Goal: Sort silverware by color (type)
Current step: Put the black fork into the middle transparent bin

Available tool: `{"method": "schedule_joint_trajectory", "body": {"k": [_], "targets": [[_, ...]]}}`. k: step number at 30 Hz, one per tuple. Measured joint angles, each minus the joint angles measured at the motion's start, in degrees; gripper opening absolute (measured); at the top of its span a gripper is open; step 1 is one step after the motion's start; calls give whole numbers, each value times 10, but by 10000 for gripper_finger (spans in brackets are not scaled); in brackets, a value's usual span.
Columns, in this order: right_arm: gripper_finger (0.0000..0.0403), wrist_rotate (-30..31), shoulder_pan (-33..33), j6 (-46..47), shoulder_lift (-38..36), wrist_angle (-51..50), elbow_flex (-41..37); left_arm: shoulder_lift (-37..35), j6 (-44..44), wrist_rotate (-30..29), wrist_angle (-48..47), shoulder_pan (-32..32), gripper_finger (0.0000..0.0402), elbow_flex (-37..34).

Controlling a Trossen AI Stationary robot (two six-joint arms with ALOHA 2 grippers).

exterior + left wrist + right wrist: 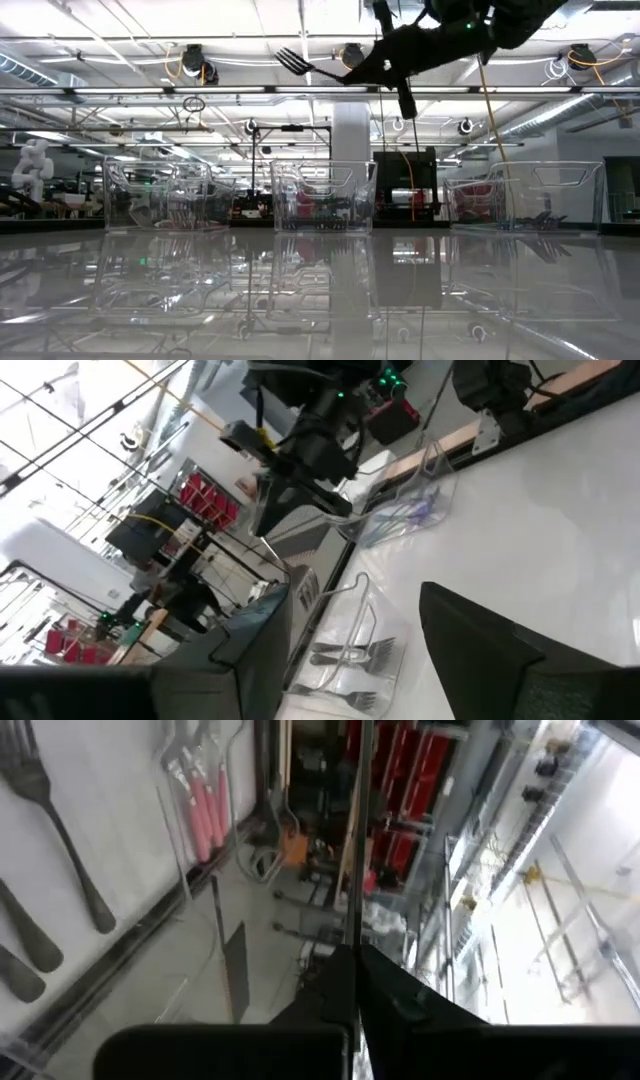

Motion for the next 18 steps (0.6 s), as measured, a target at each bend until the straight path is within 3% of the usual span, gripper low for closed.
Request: {"method": "schedule_joint_trajectory", "body": {"k": [10, 18], "targets": [[0, -263, -129, 50, 40, -3, 62, 0, -42, 2, -45, 4, 221, 0], [0, -271, -178, -28, 102, 0, 76, 0, -109, 4, -99, 4, 221, 0]]}}
